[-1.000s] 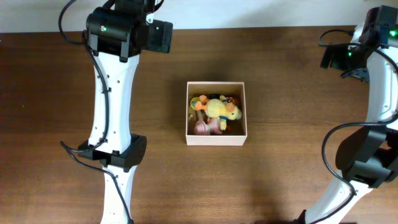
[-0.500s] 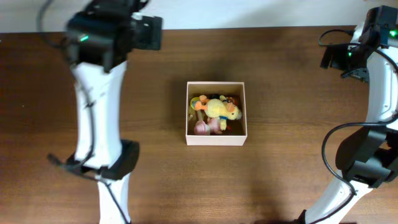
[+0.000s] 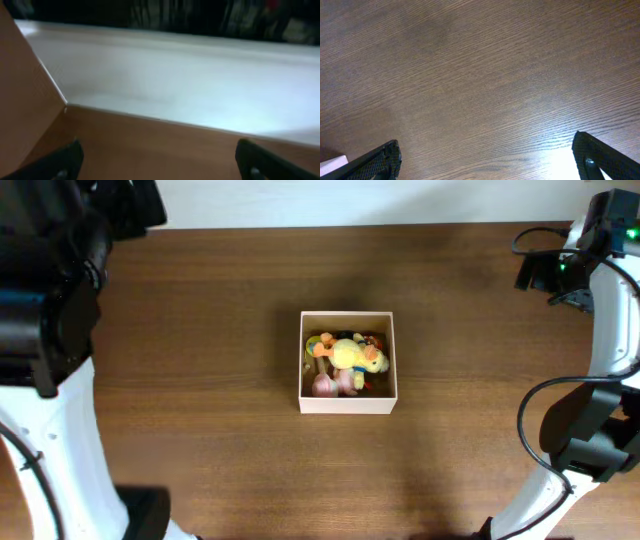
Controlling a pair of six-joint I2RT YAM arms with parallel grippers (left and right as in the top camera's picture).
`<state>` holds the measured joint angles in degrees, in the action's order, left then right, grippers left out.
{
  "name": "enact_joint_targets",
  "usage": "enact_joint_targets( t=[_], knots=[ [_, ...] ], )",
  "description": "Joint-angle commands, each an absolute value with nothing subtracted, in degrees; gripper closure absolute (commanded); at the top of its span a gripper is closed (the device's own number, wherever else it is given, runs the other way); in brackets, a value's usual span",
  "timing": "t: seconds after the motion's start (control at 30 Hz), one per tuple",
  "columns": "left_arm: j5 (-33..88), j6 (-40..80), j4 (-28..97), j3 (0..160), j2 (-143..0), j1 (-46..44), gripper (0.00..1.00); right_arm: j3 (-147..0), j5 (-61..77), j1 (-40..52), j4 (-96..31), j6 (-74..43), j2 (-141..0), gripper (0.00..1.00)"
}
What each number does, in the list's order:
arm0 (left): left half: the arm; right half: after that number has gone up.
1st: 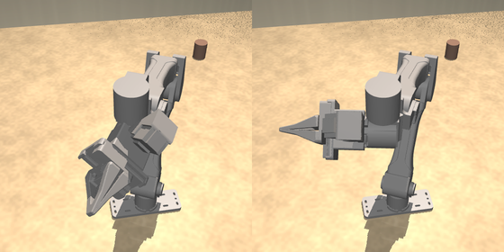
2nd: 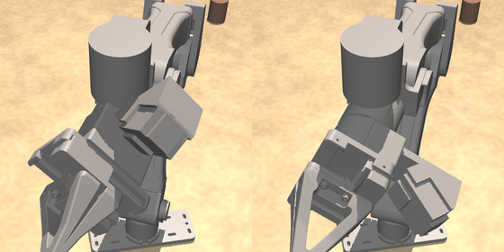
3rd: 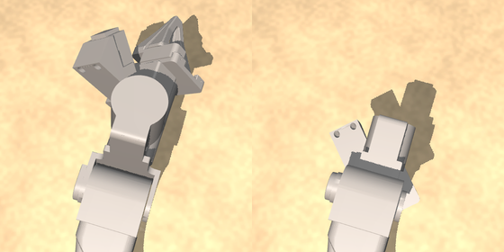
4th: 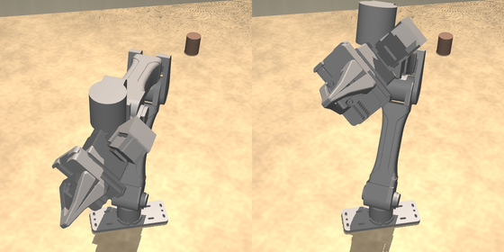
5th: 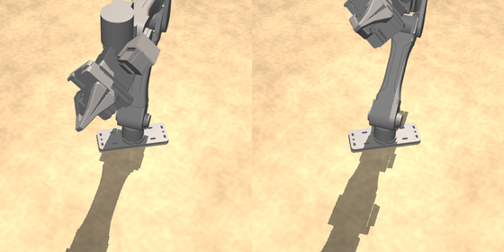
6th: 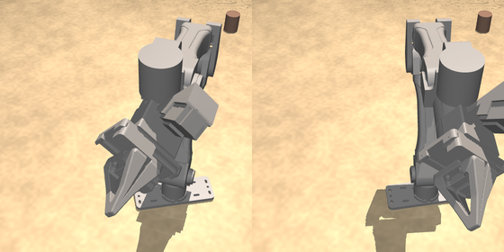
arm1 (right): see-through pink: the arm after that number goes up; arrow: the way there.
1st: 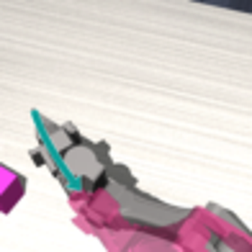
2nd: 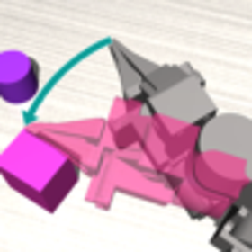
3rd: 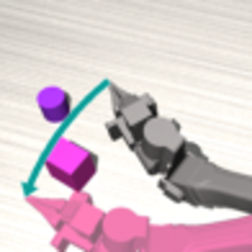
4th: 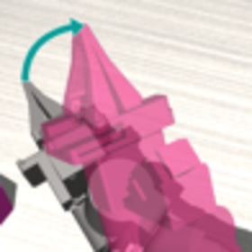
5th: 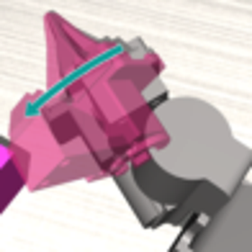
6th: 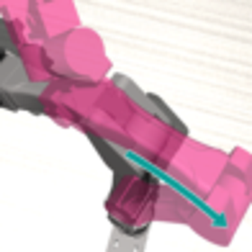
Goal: Pack container
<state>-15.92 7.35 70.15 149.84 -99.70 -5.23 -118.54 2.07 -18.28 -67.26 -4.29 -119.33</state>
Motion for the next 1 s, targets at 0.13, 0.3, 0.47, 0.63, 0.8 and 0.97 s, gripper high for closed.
enact_joint_targets(
  t=[0.13,0.3,0.47,0.63,0.8,0.97],
  knots=[
    [-15.18,8.32,52.99,117.84,-84.18,-1.91,0.01,-118.17,2.39,-18.06,-67.09,-4.38,-119.74,0.01],
    [-12.40,8.29,42.87,98.65,-73.97,0.58,0.01,-118.17,2.39,-18.06,-67.09,-4.38,-119.74,0.01],
    [-11.60,8.25,30.70,79.92,-64.53,1.67,0.01,-118.17,2.39,-18.06,-67.09,-4.38,-119.74,0.01],
    [-11.31,8.10,18.98,60.64,-54.08,1.67,0.01,-118.17,2.39,-18.06,-67.09,-4.38,-119.74,0.01],
    [-10.22,8.10,8.80,43.59,-42.94,1.67,0.01,-118.17,2.39,-18.06,-67.09,-4.38,-119.74,0.01],
    [-10.04,8.12,2.66,31.86,-32.29,1.67,0.01,-118.17,2.39,-18.06,-67.09,-4.38,-119.74,0.01]
  ],
)
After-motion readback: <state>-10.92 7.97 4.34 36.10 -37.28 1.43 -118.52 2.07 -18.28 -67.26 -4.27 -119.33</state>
